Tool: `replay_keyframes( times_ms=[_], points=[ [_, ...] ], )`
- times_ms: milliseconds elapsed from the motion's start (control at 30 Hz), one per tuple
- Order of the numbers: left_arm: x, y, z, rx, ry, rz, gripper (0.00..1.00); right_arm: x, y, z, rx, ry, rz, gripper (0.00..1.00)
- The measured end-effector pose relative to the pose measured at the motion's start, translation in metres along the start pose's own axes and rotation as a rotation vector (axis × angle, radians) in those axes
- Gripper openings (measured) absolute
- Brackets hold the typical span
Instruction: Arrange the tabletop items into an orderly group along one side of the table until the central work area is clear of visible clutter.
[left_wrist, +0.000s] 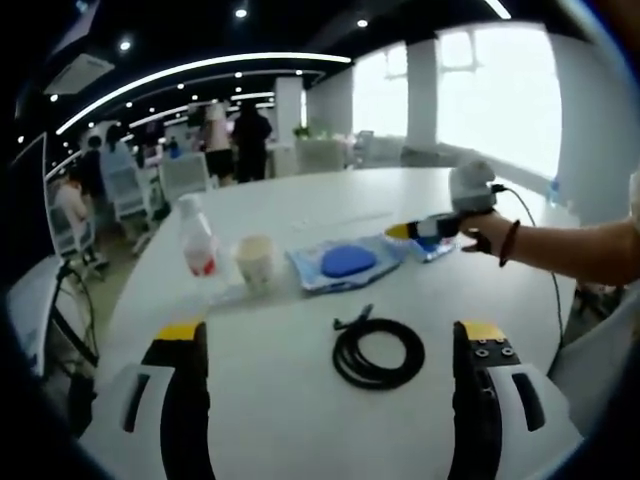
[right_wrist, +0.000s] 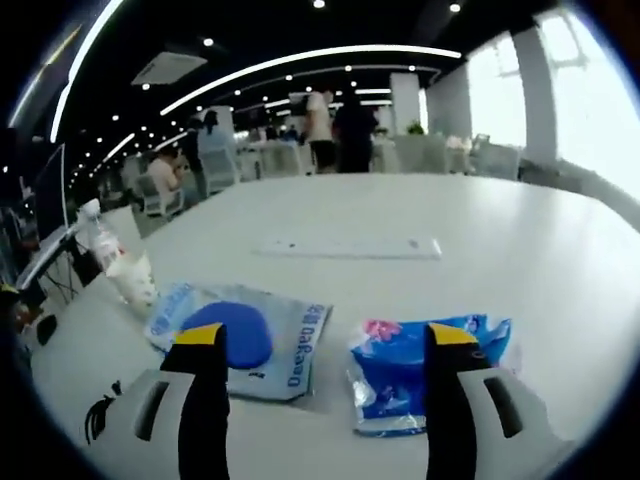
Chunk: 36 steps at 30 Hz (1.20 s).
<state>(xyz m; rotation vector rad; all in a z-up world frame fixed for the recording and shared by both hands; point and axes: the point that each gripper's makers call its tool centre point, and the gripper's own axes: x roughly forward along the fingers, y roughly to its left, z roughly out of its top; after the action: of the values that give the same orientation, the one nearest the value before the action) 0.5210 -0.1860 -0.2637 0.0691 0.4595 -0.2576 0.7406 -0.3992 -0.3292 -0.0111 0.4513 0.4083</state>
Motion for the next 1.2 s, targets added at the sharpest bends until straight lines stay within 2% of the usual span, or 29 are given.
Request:
replay_keyframes(
  times_ms=[67, 133, 233, 300, 400, 533, 600, 733, 767, 833, 900, 1200],
  points=[
    [0.000, 0.000, -0.001, -0.005, 0.005, -0.003, 0.99, -0.005, 0.013, 0.002, -0.007, 0.000, 0.039, 0.86],
    [0.000, -0.001, -0.001, -0.005, 0.005, -0.006, 0.99, -0.011, 0.031, 0.003, -0.008, -0.006, 0.104, 0.85],
    [-0.001, 0.000, -0.001, -0.003, 0.007, -0.004, 0.99, -0.023, 0.060, 0.003, -0.074, -0.006, 0.186, 0.87],
    [-0.002, 0.000, -0.002, -0.005, 0.012, -0.006, 0.99, -0.028, 0.079, 0.000, -0.078, -0.002, 0.247, 0.88],
    [-0.003, 0.000, -0.002, -0.001, 0.015, -0.004, 0.99, -0.037, 0.110, -0.013, -0.111, 0.036, 0.350, 0.88],
    [-0.005, 0.003, -0.002, 0.003, 0.015, 0.004, 0.99, -0.045, 0.135, -0.029, -0.166, 0.043, 0.415, 0.87],
    [-0.005, 0.003, -0.002, 0.006, 0.014, 0.004, 0.99, -0.048, 0.148, -0.042, -0.199, 0.078, 0.477, 0.85],
    [-0.006, 0.003, -0.001, 0.017, 0.013, 0.007, 0.99, -0.048, 0.160, -0.063, -0.214, 0.090, 0.527, 0.83],
    [-0.006, 0.003, -0.001, 0.019, 0.014, 0.009, 0.99, -0.050, 0.165, -0.070, -0.213, 0.105, 0.563, 0.80],
    [-0.006, 0.003, -0.003, 0.025, 0.020, 0.009, 0.99, -0.048, 0.167, -0.080, -0.236, 0.114, 0.580, 0.75],
    [-0.006, 0.003, -0.003, 0.024, 0.022, 0.007, 0.99, -0.046, 0.165, -0.086, -0.256, 0.124, 0.575, 0.73],
    [-0.005, 0.000, -0.003, 0.023, 0.023, 0.000, 0.99, -0.041, 0.172, -0.101, -0.302, 0.126, 0.631, 0.68]
  ],
)
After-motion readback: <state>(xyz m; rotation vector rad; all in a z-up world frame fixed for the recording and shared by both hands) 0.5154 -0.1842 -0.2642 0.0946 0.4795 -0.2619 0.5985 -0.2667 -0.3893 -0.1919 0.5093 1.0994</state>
